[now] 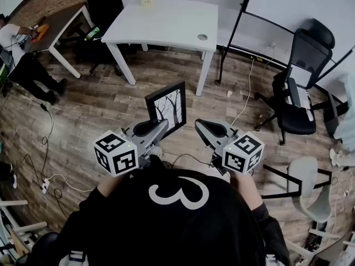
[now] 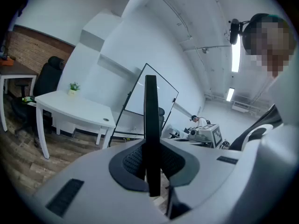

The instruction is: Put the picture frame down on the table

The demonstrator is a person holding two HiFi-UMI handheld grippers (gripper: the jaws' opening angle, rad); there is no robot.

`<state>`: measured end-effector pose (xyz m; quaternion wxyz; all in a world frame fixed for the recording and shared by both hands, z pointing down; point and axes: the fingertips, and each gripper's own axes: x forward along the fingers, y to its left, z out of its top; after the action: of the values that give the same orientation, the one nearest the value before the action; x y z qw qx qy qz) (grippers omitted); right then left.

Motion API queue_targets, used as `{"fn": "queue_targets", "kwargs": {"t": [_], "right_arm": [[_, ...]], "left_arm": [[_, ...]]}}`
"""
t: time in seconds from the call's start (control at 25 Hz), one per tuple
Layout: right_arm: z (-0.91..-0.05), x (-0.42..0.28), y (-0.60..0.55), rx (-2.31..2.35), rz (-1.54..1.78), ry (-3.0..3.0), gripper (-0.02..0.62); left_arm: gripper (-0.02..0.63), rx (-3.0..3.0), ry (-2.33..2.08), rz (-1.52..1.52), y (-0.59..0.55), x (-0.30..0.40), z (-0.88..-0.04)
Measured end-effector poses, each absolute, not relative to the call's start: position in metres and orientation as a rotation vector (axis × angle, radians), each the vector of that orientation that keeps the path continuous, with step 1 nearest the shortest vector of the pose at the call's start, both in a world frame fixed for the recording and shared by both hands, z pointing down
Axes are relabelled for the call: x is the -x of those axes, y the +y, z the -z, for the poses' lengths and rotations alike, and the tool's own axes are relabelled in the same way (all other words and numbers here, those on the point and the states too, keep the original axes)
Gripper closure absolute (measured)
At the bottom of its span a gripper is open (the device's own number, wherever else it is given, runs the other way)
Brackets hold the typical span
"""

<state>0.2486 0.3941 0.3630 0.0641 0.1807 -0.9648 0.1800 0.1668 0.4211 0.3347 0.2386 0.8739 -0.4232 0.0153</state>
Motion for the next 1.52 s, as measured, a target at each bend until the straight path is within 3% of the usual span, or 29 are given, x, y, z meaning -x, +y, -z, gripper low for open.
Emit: {"fn": "queue_targets", "kwargs": {"t": [0.52, 0.84, 1.52], "right_arm": [[-0.362, -0.236, 0.408, -0.486, -0.514, -2.923, 0.572], [-0.365, -0.227, 0.397, -0.500, -0.688, -2.928, 0.572], [-0.402, -0.172, 0.321, -0.602, -0.813, -2.807, 0.572]], "left_arm": [[0.558, -2.384, -1.176, -0.030, 0.436, -0.163, -0.330], [0.558, -2.344, -1.129, -0.028, 0.422, -0.151, -0.339], [0.558, -2.276, -1.029, -0.055, 0.337, -0.093, -0.370]]}}
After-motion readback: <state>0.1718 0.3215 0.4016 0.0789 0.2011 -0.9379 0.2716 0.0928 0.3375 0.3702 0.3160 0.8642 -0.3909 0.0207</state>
